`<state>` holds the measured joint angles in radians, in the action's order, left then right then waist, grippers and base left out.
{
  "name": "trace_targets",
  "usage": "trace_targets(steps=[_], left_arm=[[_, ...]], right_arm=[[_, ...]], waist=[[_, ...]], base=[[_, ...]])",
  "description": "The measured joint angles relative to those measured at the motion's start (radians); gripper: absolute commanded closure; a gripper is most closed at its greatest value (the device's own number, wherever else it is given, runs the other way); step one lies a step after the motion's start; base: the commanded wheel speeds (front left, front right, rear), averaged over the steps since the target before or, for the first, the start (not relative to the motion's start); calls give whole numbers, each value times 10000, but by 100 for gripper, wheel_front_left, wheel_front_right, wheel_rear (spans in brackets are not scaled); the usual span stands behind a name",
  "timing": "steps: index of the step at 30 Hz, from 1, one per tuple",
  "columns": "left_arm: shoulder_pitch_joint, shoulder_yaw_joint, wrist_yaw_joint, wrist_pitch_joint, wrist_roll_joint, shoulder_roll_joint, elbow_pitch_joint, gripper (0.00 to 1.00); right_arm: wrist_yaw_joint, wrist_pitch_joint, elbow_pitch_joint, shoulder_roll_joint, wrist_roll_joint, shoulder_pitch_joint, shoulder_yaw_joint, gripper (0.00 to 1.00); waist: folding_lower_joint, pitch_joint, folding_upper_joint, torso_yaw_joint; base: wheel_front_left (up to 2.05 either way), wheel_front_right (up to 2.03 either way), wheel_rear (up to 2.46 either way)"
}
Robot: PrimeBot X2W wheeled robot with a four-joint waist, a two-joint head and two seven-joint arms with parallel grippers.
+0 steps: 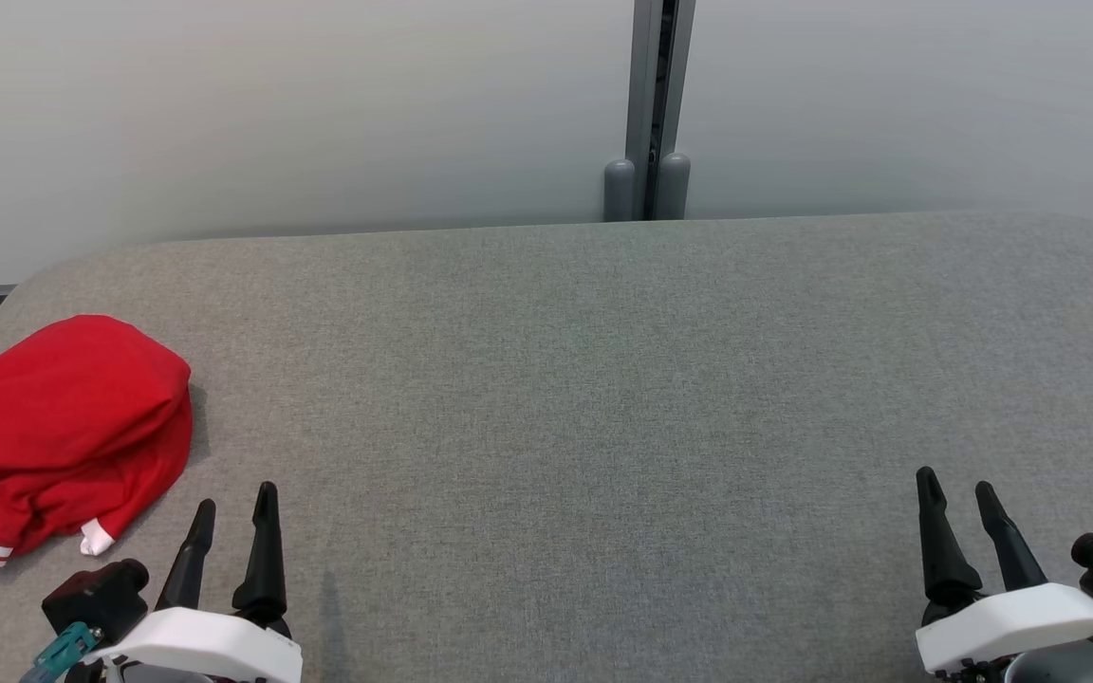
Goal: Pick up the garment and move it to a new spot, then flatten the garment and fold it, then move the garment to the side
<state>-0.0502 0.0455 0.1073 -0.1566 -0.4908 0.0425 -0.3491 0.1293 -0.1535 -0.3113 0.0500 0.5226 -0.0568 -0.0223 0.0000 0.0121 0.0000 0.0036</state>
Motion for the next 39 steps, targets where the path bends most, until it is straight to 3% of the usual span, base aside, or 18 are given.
trace_targets(steps=[39], left_arm=[[0,-25,-295,-830,3185,40,-198,0]], right_arm=[[2,-849,-282,-48,-3388,-69,-253,0]], waist=[[0,123,0,18]], base=[[0,0,0]])
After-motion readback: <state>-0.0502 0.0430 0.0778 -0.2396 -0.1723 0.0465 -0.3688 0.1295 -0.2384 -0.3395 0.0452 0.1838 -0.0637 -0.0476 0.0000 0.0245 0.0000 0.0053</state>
